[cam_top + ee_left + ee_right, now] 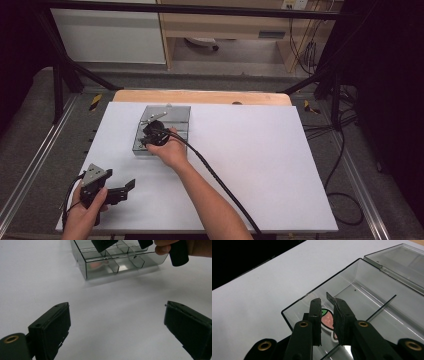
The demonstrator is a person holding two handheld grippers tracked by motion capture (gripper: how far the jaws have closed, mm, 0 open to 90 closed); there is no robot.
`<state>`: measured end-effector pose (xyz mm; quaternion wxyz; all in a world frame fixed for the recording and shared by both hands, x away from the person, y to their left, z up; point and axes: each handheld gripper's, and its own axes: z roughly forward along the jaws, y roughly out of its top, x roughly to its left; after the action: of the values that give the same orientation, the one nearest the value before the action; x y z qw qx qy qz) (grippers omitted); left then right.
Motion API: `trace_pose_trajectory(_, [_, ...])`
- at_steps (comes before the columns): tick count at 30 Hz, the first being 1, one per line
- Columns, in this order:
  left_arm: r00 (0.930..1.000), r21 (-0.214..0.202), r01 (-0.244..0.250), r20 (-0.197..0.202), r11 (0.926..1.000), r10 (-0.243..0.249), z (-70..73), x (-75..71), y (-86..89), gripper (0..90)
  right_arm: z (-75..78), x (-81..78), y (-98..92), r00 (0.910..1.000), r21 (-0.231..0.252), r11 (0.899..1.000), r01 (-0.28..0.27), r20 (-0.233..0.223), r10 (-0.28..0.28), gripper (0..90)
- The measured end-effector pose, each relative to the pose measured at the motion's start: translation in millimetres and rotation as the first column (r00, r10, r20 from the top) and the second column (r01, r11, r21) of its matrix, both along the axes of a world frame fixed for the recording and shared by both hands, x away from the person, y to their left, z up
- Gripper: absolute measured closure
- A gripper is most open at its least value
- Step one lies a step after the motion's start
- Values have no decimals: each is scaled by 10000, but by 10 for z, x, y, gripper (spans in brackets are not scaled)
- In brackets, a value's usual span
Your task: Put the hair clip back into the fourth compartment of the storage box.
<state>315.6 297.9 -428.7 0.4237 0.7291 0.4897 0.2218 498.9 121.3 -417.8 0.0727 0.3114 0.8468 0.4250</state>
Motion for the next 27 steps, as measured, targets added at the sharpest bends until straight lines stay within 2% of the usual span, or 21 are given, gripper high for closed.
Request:
trace_pose_trajectory(5, [10000,5,-9,8,10000,9,0,-1,1,67,35,-20,-34,9998,108,9999,-29,222,26,763])
trace_pose_trajectory(9, [10000,32,27,5,10000,-27,-3,0,-7,68,76,-56,-88,9989,327,9995,-1,478,-14,697])
trace_pose_trajectory(12, [10000,88,37,-6,10000,-37,-5,1,-12,68,123,-95,-153,9975,428,9991,47,707,-77,602])
trace_pose_trajectory(17, [10000,176,56,10,9998,-56,-6,-4,-24,68,203,-153,-250,9957,437,9989,180,902,-219,360])
trace_pose_trajectory(21, [10000,186,23,-20,9998,-22,-13,-2,-27,68,242,-170,-304,9947,240,9992,329,972,-351,169])
trace_pose_trajectory(24, [10000,189,2,-21,9998,-1,-16,-4,-29,68,259,-180,-361,9932,264,9984,494,1044,-519,87])
trace_pose_trajectory(27, [10000,161,-40,-4,9999,40,-19,-4,-34,68,290,-199,-433,9922,306,9974,650,1044,-679,48])
